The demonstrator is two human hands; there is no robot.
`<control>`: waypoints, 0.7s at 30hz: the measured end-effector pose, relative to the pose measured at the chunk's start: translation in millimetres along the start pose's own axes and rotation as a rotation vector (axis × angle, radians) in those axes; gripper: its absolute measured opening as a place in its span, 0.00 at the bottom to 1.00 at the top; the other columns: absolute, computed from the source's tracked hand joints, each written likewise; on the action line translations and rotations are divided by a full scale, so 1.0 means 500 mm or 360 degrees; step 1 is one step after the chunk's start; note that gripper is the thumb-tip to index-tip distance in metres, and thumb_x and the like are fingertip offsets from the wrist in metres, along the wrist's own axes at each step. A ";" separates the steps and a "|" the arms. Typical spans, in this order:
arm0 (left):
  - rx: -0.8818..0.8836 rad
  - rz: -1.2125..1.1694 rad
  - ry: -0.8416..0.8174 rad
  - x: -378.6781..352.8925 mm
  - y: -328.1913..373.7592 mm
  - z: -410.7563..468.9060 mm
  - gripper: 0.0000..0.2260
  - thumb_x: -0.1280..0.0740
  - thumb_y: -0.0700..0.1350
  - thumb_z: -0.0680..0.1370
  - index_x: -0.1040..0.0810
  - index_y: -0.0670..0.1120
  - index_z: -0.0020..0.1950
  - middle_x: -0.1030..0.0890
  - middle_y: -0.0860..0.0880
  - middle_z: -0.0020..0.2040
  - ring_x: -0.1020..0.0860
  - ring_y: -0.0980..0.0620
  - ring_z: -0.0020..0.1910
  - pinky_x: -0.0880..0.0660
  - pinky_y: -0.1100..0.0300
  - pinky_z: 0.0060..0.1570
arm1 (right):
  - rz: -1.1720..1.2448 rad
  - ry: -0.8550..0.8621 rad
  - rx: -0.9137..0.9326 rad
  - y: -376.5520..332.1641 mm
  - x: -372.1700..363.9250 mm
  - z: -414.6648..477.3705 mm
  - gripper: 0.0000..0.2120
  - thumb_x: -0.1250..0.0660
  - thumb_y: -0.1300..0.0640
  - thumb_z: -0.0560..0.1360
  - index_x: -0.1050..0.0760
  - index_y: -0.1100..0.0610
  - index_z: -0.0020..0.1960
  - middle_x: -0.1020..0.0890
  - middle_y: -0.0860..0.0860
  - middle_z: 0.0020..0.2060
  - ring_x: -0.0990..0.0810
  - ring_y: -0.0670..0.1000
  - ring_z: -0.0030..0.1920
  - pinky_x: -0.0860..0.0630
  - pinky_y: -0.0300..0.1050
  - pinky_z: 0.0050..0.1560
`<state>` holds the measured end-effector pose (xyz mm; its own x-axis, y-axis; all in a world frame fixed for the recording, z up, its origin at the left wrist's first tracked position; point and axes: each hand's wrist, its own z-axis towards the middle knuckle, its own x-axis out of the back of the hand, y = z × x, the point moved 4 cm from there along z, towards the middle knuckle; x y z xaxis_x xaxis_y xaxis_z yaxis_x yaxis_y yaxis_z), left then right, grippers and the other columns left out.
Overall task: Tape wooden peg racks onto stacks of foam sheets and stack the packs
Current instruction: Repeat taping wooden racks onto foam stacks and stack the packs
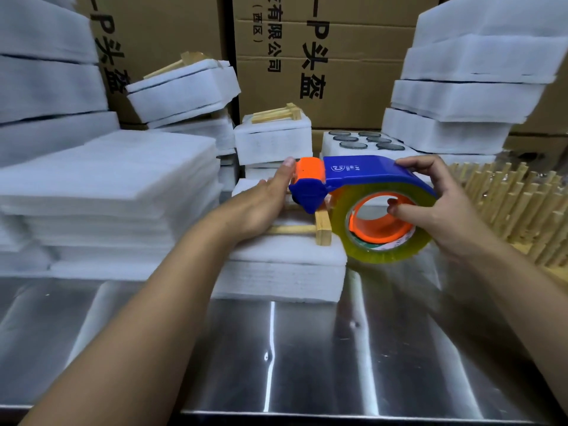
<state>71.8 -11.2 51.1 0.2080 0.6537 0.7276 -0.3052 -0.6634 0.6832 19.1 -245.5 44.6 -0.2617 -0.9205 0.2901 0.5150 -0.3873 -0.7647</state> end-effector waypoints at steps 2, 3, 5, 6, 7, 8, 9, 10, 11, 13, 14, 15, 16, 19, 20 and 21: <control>0.0034 0.0013 -0.0002 0.001 -0.004 0.002 0.34 0.65 0.67 0.76 0.40 0.56 0.76 0.38 0.51 0.76 0.43 0.52 0.75 0.50 0.55 0.72 | -0.0006 -0.0031 -0.0012 -0.003 -0.003 -0.001 0.35 0.29 0.73 0.67 0.28 0.31 0.48 0.26 0.36 0.52 0.18 0.43 0.43 0.21 0.34 0.39; 0.0022 0.0030 0.0003 0.001 -0.005 0.003 0.33 0.65 0.66 0.77 0.40 0.55 0.76 0.39 0.51 0.76 0.44 0.52 0.75 0.51 0.53 0.73 | 0.0001 -0.0048 -0.0026 -0.005 -0.004 -0.001 0.35 0.30 0.74 0.67 0.28 0.31 0.49 0.27 0.36 0.52 0.18 0.41 0.42 0.22 0.33 0.38; 0.0011 0.0059 -0.0003 -0.001 -0.003 0.004 0.31 0.65 0.64 0.79 0.42 0.55 0.76 0.39 0.50 0.76 0.44 0.52 0.75 0.51 0.52 0.74 | 0.0013 -0.0070 -0.0058 -0.004 -0.003 -0.002 0.36 0.31 0.75 0.67 0.29 0.32 0.50 0.27 0.32 0.49 0.18 0.40 0.41 0.23 0.32 0.36; 0.0008 0.0087 -0.0008 -0.002 -0.003 0.005 0.29 0.64 0.63 0.79 0.43 0.55 0.77 0.39 0.49 0.76 0.44 0.51 0.75 0.50 0.52 0.74 | 0.0010 -0.0074 -0.0069 -0.006 -0.001 -0.003 0.36 0.31 0.75 0.67 0.28 0.32 0.50 0.26 0.31 0.48 0.18 0.40 0.41 0.23 0.32 0.35; 0.0002 0.0136 -0.0012 -0.002 -0.004 0.006 0.28 0.64 0.61 0.80 0.43 0.55 0.76 0.39 0.49 0.76 0.43 0.51 0.75 0.49 0.53 0.74 | -0.0002 -0.0075 -0.0072 -0.009 0.000 -0.003 0.36 0.31 0.75 0.67 0.28 0.32 0.50 0.25 0.31 0.49 0.18 0.41 0.41 0.22 0.33 0.36; -0.0002 0.0196 -0.0009 -0.002 -0.004 0.008 0.27 0.63 0.59 0.81 0.43 0.54 0.76 0.38 0.48 0.76 0.41 0.50 0.74 0.48 0.55 0.72 | -0.0018 -0.0072 -0.0066 -0.010 0.003 -0.002 0.36 0.31 0.75 0.66 0.27 0.31 0.50 0.24 0.31 0.48 0.18 0.42 0.41 0.21 0.34 0.37; -0.0001 0.0244 -0.0001 -0.001 -0.004 0.009 0.26 0.63 0.58 0.82 0.42 0.52 0.76 0.37 0.47 0.75 0.40 0.49 0.74 0.47 0.56 0.70 | -0.0032 -0.0073 -0.0056 -0.011 0.006 -0.001 0.37 0.31 0.75 0.66 0.26 0.31 0.50 0.23 0.31 0.48 0.17 0.43 0.41 0.20 0.35 0.38; 0.0004 0.0273 0.0006 -0.001 -0.004 0.011 0.26 0.63 0.57 0.82 0.41 0.50 0.76 0.37 0.45 0.75 0.39 0.48 0.73 0.46 0.57 0.69 | -0.0045 -0.0078 -0.0047 -0.013 0.009 0.000 0.37 0.31 0.75 0.66 0.25 0.31 0.50 0.23 0.30 0.48 0.17 0.44 0.42 0.20 0.36 0.39; 0.0010 0.0292 0.0010 -0.001 -0.003 0.011 0.26 0.62 0.55 0.83 0.40 0.48 0.76 0.36 0.44 0.74 0.39 0.47 0.73 0.46 0.57 0.69 | -0.0052 -0.0083 -0.0033 -0.016 0.011 -0.001 0.37 0.32 0.76 0.65 0.25 0.32 0.51 0.22 0.30 0.48 0.17 0.44 0.42 0.20 0.36 0.40; 0.0012 0.0343 0.0006 -0.001 -0.002 0.010 0.25 0.62 0.54 0.83 0.40 0.46 0.76 0.37 0.43 0.75 0.39 0.47 0.73 0.46 0.56 0.70 | -0.0048 -0.0082 -0.0032 -0.017 0.016 0.002 0.37 0.32 0.77 0.65 0.23 0.34 0.53 0.20 0.33 0.49 0.17 0.44 0.42 0.20 0.36 0.41; 0.0013 0.0375 -0.0001 -0.001 -0.003 0.009 0.24 0.61 0.52 0.84 0.41 0.46 0.76 0.38 0.44 0.75 0.40 0.47 0.74 0.47 0.56 0.71 | -0.0037 -0.0066 -0.0043 -0.019 0.017 0.004 0.37 0.33 0.77 0.64 0.23 0.35 0.53 0.19 0.34 0.49 0.17 0.45 0.42 0.20 0.37 0.41; 0.0013 0.0414 -0.0014 -0.001 -0.004 0.007 0.23 0.61 0.51 0.84 0.42 0.46 0.76 0.39 0.45 0.76 0.42 0.48 0.74 0.47 0.55 0.72 | -0.0025 -0.0036 -0.0047 -0.022 0.017 0.005 0.37 0.33 0.77 0.64 0.22 0.35 0.53 0.18 0.35 0.49 0.17 0.47 0.42 0.19 0.39 0.42; 0.0015 0.0454 -0.0025 -0.002 -0.004 0.005 0.22 0.60 0.49 0.84 0.44 0.46 0.77 0.41 0.45 0.76 0.43 0.49 0.75 0.48 0.55 0.72 | -0.0010 -0.0013 -0.0046 -0.023 0.019 0.008 0.37 0.33 0.77 0.64 0.21 0.35 0.52 0.18 0.36 0.48 0.16 0.49 0.42 0.18 0.41 0.43; 0.0054 0.0503 -0.0020 -0.006 -0.003 0.003 0.20 0.58 0.43 0.84 0.42 0.43 0.75 0.42 0.45 0.76 0.44 0.50 0.74 0.49 0.56 0.70 | 0.0023 0.0057 -0.0019 -0.035 0.018 0.009 0.35 0.33 0.77 0.65 0.20 0.36 0.50 0.16 0.37 0.44 0.17 0.48 0.40 0.18 0.42 0.42; 0.0061 0.0513 -0.0015 -0.007 -0.003 0.003 0.19 0.57 0.43 0.84 0.41 0.43 0.74 0.42 0.45 0.75 0.44 0.51 0.73 0.49 0.56 0.70 | 0.0049 0.0065 -0.0009 -0.038 0.018 0.011 0.34 0.33 0.77 0.65 0.21 0.37 0.50 0.16 0.37 0.43 0.17 0.47 0.38 0.18 0.41 0.41; 0.0065 0.0522 -0.0010 -0.007 -0.004 0.004 0.19 0.56 0.43 0.84 0.40 0.42 0.73 0.42 0.45 0.75 0.44 0.51 0.73 0.49 0.56 0.70 | 0.0057 0.0074 -0.0013 -0.035 0.018 0.017 0.33 0.33 0.77 0.65 0.21 0.39 0.50 0.16 0.37 0.43 0.18 0.45 0.37 0.19 0.41 0.41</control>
<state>73.5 -12.9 47.4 0.1103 0.4005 0.9096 -0.3195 -0.8524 0.4140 14.5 -247.4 65.3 -0.2808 -0.9303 0.2358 0.5180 -0.3537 -0.7788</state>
